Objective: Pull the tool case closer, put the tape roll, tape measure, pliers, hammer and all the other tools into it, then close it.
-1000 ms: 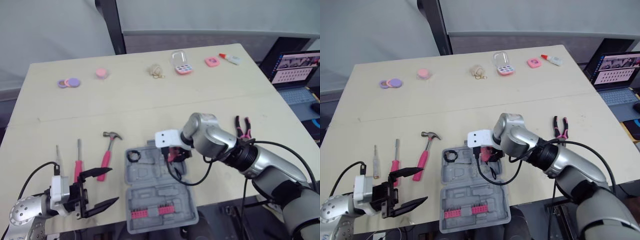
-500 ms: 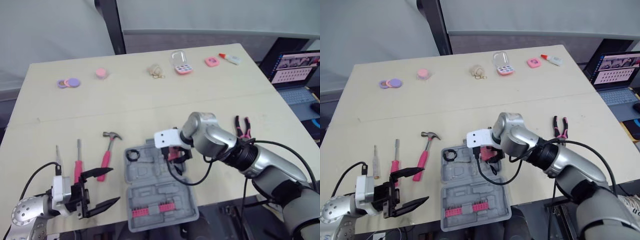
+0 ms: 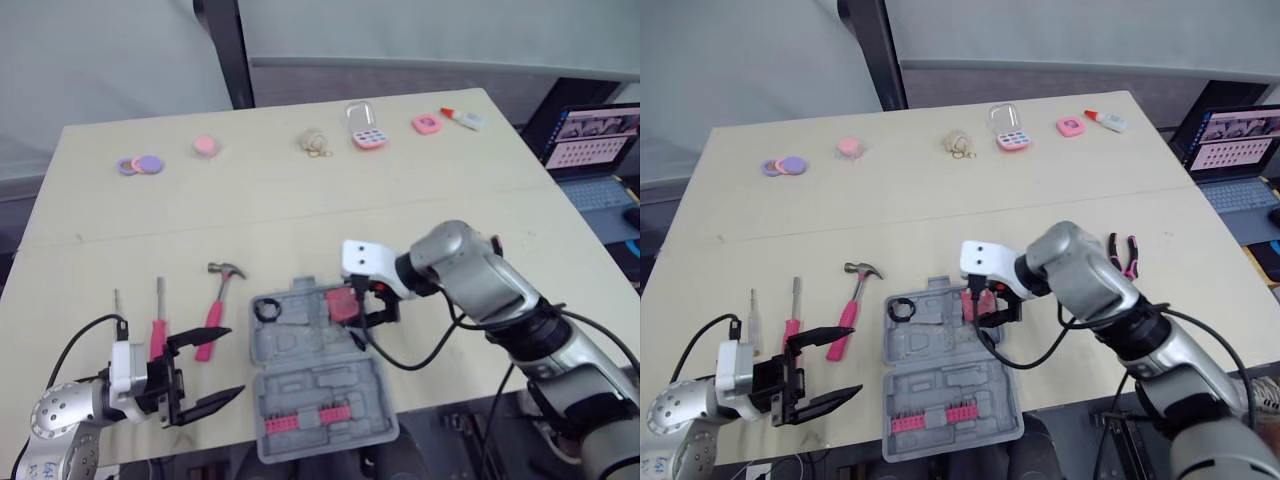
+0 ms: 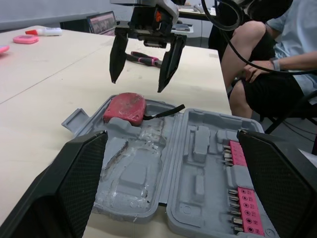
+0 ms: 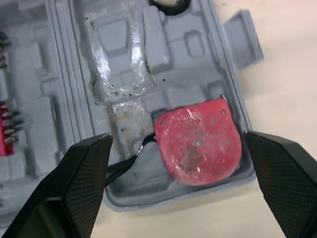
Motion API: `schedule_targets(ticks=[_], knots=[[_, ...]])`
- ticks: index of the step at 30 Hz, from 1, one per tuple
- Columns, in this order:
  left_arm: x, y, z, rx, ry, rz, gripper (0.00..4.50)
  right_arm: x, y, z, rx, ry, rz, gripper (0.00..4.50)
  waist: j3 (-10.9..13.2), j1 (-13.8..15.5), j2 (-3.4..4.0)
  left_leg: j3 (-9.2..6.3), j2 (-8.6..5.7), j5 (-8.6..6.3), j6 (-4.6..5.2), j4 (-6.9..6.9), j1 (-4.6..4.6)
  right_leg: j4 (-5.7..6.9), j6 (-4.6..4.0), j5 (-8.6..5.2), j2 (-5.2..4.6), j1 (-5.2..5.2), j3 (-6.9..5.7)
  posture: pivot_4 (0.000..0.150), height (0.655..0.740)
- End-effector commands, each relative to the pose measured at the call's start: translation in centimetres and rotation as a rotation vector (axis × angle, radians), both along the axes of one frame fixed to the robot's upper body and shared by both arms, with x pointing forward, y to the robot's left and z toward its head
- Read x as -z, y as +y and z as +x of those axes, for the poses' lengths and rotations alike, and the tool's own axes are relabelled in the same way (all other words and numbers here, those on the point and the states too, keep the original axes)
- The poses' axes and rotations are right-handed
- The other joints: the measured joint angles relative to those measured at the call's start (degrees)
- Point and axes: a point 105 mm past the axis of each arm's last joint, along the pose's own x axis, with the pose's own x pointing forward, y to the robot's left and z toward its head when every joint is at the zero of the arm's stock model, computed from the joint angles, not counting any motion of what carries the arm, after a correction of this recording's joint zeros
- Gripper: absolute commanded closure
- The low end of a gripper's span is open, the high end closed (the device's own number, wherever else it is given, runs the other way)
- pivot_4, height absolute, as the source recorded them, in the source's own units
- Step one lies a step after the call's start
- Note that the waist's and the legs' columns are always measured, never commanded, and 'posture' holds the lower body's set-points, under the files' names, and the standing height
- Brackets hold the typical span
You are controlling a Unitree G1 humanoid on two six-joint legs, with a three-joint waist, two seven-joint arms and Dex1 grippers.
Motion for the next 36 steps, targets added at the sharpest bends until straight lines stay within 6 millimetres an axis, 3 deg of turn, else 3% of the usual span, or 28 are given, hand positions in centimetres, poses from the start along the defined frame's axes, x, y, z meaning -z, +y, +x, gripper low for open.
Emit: schedule_targets(ticks=[1,2,10,15,19,36], knots=[[-0.8,0.3,-0.2,-0.002,-0.022,-0.003,0.0,-0.9,-0.3,0.3,0.002,-0.037,0.096,0.85,0.0,0.0,0.0,0.01,0.01,0.0,0.0,-0.01,0.0,0.0,0.0,0.0,0.0,0.0,-0.01,0.15,0.74],[-0.8,0.3,-0.3,-0.002,-0.022,-0.001,0.0,-0.9,-0.3,0.4,0.006,-0.041,0.125,1.3,0.0,-0.06,0.0,0.01,0.02,0.0,0.0,-0.01,0.0,0.0,0.0,0.0,0.0,0.0,-0.03,0.15,0.74],[-1.1,0.2,-0.4,-0.007,-0.022,0.009,0.0,-1.1,0.4,1.3,0.015,-0.08,0.335,1.3,0.0,-0.02,0.0,0.1,0.07,0.0,0.0,-0.06,0.07,0.0,-0.02,0.0,0.0,0.01,-0.09,0.15,0.74],[-1.3,0.1,-0.5,-0.01,-0.025,0.015,0.0,0.1,-0.3,1.8,0.026,-0.086,0.384,1.3,-0.01,0.05,-0.01,0.07,0.06,0.0,0.0,-0.03,0.08,0.01,-0.02,0.0,-0.01,0.07,-0.1,0.15,0.74],[-1.4,0.3,-0.7,-0.016,-0.023,0.022,0.0,0.5,-0.3,1.7,0.02,-0.09,0.401,2.51,-0.01,-0.09,-0.01,0.09,0.09,0.0,0.0,-0.04,0.09,0.01,-0.02,0.0,0.03,0.05,-0.11,0.15,0.74],[-1.6,0.2,-1.0,-0.008,-0.013,0.032,0.0,2.4,-1.2,1.8,0.037,-0.104,0.409,2.51,-0.01,-0.05,-0.01,0.11,0.11,0.0,0.0,-0.04,0.12,0.01,-0.03,0.0,0.03,0.08,-0.14,0.15,0.74]])
